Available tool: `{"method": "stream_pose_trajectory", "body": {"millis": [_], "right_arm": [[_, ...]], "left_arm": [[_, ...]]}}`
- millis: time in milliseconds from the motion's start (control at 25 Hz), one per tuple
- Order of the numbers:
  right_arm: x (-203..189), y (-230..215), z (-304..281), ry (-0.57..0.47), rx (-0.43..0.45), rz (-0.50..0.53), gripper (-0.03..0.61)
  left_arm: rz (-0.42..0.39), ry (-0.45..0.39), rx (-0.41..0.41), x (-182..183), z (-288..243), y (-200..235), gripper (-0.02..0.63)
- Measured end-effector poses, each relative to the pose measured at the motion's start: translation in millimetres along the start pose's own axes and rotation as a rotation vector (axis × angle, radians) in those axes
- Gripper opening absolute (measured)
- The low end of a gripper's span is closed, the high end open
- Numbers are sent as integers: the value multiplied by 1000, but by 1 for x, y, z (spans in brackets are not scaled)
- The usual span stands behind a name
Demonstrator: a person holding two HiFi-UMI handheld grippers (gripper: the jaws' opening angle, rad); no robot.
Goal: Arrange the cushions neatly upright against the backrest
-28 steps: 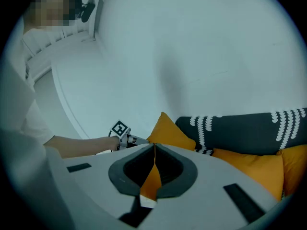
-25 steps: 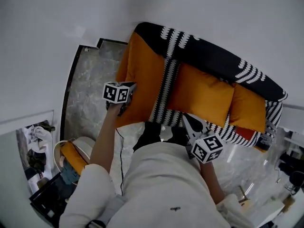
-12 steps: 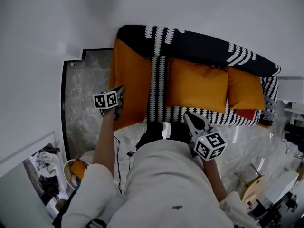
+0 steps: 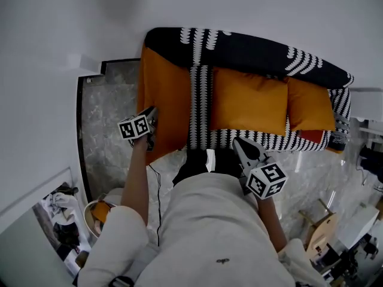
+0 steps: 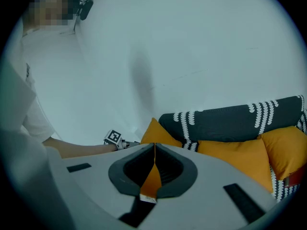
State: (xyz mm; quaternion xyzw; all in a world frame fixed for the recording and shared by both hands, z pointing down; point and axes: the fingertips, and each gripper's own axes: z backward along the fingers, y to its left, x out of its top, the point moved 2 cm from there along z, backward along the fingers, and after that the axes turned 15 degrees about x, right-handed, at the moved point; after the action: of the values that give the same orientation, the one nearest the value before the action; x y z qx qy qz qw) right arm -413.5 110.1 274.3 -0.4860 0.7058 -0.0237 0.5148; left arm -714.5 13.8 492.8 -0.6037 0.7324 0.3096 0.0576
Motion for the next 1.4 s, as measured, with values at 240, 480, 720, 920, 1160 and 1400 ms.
{"method": "stream_pose_trajectory", "body": {"millis": [240,480,720,920,1160,1400], "right_arm": [[-8,4,-1,14,15,-1,9],[-13,7,2,-4,49,11,9],[-17,1,25,-30,87,31,9],[-29,-11,70,-73,89,27,9],[-51,-29,146,-150,57,9,9],[-81,-61,229,-212,-12,-23,9]], "left_arm": [[69,-74,45,7,24,18,160],[41,-203,149,-4,88,20,158],[-145,-349,258,-30,144,-36,125],[-180,-393,204,-62,156,-113,54],[-313,-405,46,-96,155,-230,12],[-591,-367,-94,-153,146,-347,11]]}}
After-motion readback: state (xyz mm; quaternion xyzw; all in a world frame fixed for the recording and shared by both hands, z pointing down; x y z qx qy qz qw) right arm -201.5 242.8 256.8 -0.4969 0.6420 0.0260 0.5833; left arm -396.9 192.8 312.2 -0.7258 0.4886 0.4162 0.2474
